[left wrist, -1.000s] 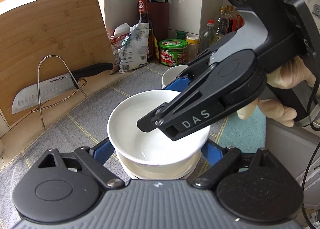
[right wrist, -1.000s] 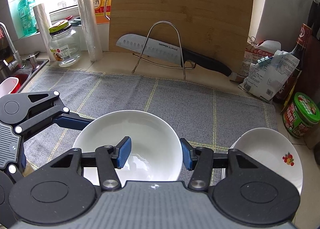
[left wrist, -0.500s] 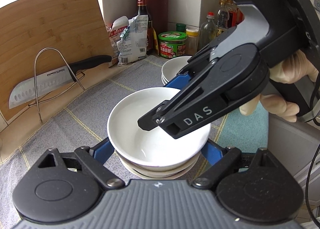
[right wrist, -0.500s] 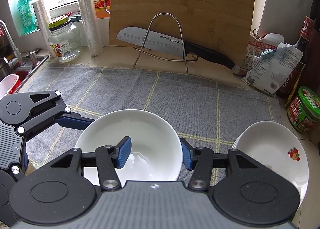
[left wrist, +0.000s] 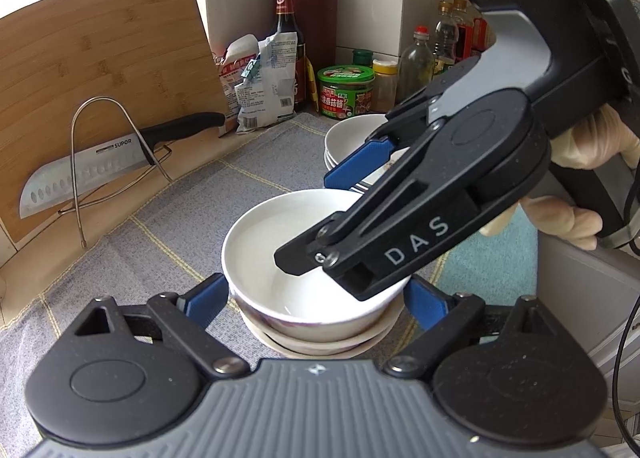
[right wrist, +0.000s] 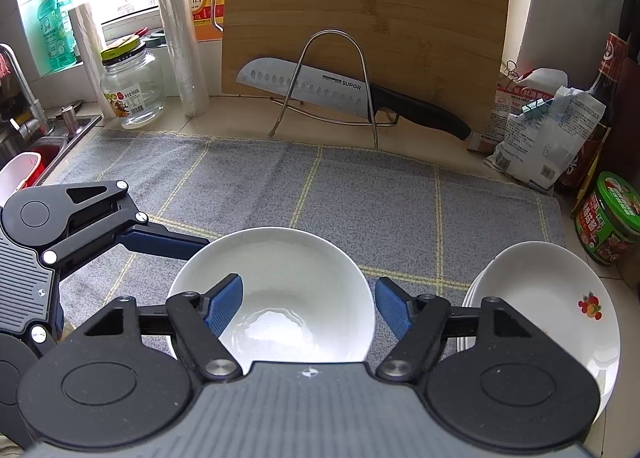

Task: Organize plates and bowls
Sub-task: 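Lower the white bowl into the pink-flower bowls and open the right tool, then grip the bowl stack rim with the left tool while the right tool holds its side, then lift and carry the bowl stack with both tools toward the plate stack, then lower the bowl stack onto the flower-print plates with both tools, then open the left tool and withdraw both tools from the stack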

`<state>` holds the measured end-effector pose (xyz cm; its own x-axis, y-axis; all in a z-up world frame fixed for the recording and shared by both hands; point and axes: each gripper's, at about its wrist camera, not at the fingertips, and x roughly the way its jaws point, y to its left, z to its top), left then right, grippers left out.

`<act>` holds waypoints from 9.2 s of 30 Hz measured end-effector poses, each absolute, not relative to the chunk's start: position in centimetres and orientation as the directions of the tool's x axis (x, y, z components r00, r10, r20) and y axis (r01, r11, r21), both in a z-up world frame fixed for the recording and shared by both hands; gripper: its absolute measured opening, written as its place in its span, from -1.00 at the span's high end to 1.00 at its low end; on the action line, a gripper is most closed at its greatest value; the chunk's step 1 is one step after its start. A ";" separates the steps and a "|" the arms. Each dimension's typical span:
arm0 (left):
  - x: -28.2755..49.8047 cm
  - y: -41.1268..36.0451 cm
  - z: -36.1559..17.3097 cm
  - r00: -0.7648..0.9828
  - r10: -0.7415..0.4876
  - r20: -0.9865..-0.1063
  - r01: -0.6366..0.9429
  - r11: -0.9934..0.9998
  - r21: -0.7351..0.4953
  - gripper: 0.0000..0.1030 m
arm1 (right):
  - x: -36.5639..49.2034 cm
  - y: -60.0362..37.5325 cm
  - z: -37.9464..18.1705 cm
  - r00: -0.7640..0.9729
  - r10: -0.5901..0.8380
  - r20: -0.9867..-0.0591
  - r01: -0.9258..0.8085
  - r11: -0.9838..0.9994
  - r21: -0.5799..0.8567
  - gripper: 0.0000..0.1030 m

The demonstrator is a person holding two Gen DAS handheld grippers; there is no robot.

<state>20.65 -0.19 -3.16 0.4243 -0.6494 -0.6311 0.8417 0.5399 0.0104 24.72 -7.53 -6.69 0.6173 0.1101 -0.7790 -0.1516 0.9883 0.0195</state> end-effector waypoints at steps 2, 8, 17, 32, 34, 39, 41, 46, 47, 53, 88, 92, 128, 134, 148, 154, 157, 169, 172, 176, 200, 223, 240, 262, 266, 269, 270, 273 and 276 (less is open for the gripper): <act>20.3 0.1 -3.1 0.421 -0.652 -0.630 0.846 0.533 0.014 -0.87 | 24.5 -7.7 -6.5 0.623 0.100 -0.776 -0.145 0.989 0.011 -0.60; 19.6 1.3 -2.7 0.424 -0.653 -0.628 0.840 0.543 0.003 -0.88 | 22.9 -8.1 -6.5 0.644 0.059 -0.763 -0.102 0.995 -0.009 -0.80; 19.4 3.9 -3.2 0.428 -0.637 -0.641 0.808 0.588 -0.045 -0.90 | 20.9 -7.7 -7.6 0.656 0.019 -0.754 -0.050 0.999 -0.018 -0.91; 21.6 4.6 -7.6 0.323 -0.626 -0.710 0.844 0.529 -0.082 -0.92 | 16.8 -6.0 -4.8 0.720 -0.044 -0.693 0.035 0.999 -0.026 -1.00; 22.0 4.3 -8.4 0.300 -0.623 -0.722 0.855 0.512 -0.086 -0.92 | 16.2 -5.6 -5.4 0.696 -0.076 -0.714 0.059 0.997 -0.048 -1.00; 22.1 3.4 -9.5 0.280 -0.616 -0.736 0.879 0.473 -0.062 -0.97 | 15.2 -5.3 -8.4 0.633 -0.154 -0.758 0.103 0.988 -0.115 -1.00; 21.9 3.0 -9.5 0.289 -0.602 -0.744 0.885 0.464 -0.032 -0.98 | 15.2 -5.4 -9.7 0.618 -0.163 -0.769 0.098 0.987 -0.130 -1.00; 21.3 2.7 -9.8 0.320 -0.594 -0.738 0.889 0.457 0.018 -0.99 | 16.2 -6.3 -12.1 0.614 -0.128 -0.779 0.052 0.991 -0.122 -1.00; 21.2 2.8 -9.9 0.325 -0.597 -0.734 0.887 0.462 0.017 -0.99 | 16.6 -6.5 -12.5 0.618 -0.116 -0.778 0.032 0.992 -0.123 -1.00; 20.6 2.5 -10.0 0.381 -0.584 -0.716 0.846 0.533 0.015 -0.99 | 18.4 -8.0 -14.4 0.618 0.019 -0.786 -0.111 0.992 -0.063 -1.00; 25.3 0.5 -9.2 0.187 -0.644 -0.742 0.973 0.224 0.052 -0.65 | 20.9 -8.4 -13.8 0.585 0.154 -0.797 -0.349 0.934 -0.077 -0.96; 25.4 0.4 -9.0 0.168 -0.643 -0.747 0.980 0.192 0.055 -0.63 | 21.4 -8.2 -13.1 0.575 0.194 -0.795 -0.413 0.907 -0.077 -0.86; 26.2 -1.0 -8.4 0.107 -0.592 -0.799 0.992 0.010 0.125 -0.47 | 21.8 -8.3 -11.7 0.496 0.275 -0.823 -0.563 0.824 -0.064 -0.57; 26.2 -1.0 -8.4 0.109 -0.590 -0.800 0.992 0.016 0.124 -0.47 | 21.9 -8.3 -11.7 0.494 0.274 -0.825 -0.562 0.824 -0.063 -0.56; 25.7 -1.0 -8.4 0.126 -0.580 -0.805 0.991 0.035 0.130 -0.46 | 22.2 -8.1 -11.6 0.476 0.281 -0.833 -0.575 0.817 -0.053 -0.56; 25.5 -0.9 -8.0 0.137 -0.582 -0.802 0.990 0.050 0.133 -0.46 | 21.9 -8.2 -11.0 0.475 0.285 -0.832 -0.585 0.809 -0.056 -0.56; 25.2 -1.1 -7.5 0.148 -0.582 -0.800 0.988 0.058 0.141 -0.46 | 21.7 -8.5 -10.5 0.478 0.290 -0.829 -0.591 0.805 -0.060 -0.56; 24.9 -2.8 -4.5 0.191 -0.580 -0.792 0.981 0.074 0.182 -0.46 | 21.4 -10.4 -7.8 0.499 0.296 -0.814 -0.604 0.792 -0.082 -0.56; 24.8 -3.7 -3.9 0.200 -0.581 -0.789 0.978 0.069 0.196 -0.46 | 21.1 -11.2 -7.2 0.508 0.292 -0.810 -0.601 0.794 -0.090 -0.56; 24.7 -5.3 -3.3 0.204 -0.582 -0.787 0.976 0.058 0.210 -0.46 | 20.7 -12.6 -6.6 0.521 0.283 -0.805 -0.592 0.799 -0.102 -0.56; 26.1 -17.5 -4.4 0.175 -0.630 -0.757 0.963 -0.050 0.264 -0.46 | 19.6 -23.5 -5.7 0.576 0.149 -0.804 -0.473 0.863 -0.178 -0.56; 27.8 -21.2 -7.0 0.152 -0.613 -0.775 0.971 -0.054 0.233 -0.46 | 22.0 -27.0 -7.8 0.541 0.132 -0.831 -0.460 0.873 -0.161 -0.56; 28.3 -21.5 -7.7 0.139 -0.611 -0.779 0.976 -0.048 0.211 -0.46 | 22.3 -27.2 -8.2 0.526 0.137 -0.839 -0.460 0.876 -0.145 -0.56; 25.4 -14.7 -5.5 0.423 -0.669 -0.612 0.899 0.393 0.192 -0.99 | 20.6 -27.2 -6.5 0.575 0.072 -0.815 -0.343 0.926 -0.160 -1.00; 23.2 -13.0 -4.9 0.552 -0.615 -0.564 0.812 0.550 0.195 -0.99 | 20.0 -26.6 -6.1 0.560 0.022 -0.828 -0.223 0.967 -0.125 -1.00; 21.4 -11.8 -4.6 0.607 -0.589 -0.533 0.751 0.645 0.142 -0.99 | 18.7 -25.5 -5.4 0.576 -0.028 -0.817 -0.109 0.988 -0.111 -1.00; 20.7 -11.4 -4.6 0.616 -0.577 -0.536 0.735 0.666 0.128 -0.99 | 18.3 -25.0 -5.2 0.579 -0.059 -0.813 -0.060 0.992 -0.114 -1.00; 18.8 -10.8 -4.6 0.648 -0.523 -0.554 0.683 0.721 0.119 -0.99 | 17.0 -23.6 -5.1 0.574 -0.164 -0.802 0.103 0.986 -0.128 -1.00; 17.2 -10.2 -4.2 0.677 -0.449 -0.583 0.615 0.781 0.113 -0.99 | 15.2 -22.4 -5.4 0.548 -0.211 -0.809 0.251 0.965 -0.081 -1.00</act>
<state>17.20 -10.17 -4.18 0.6771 -0.4492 -0.5829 0.6148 0.7806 0.1125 15.23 -22.42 -5.41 0.5482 -0.2106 -0.8094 0.2511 0.9646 -0.0809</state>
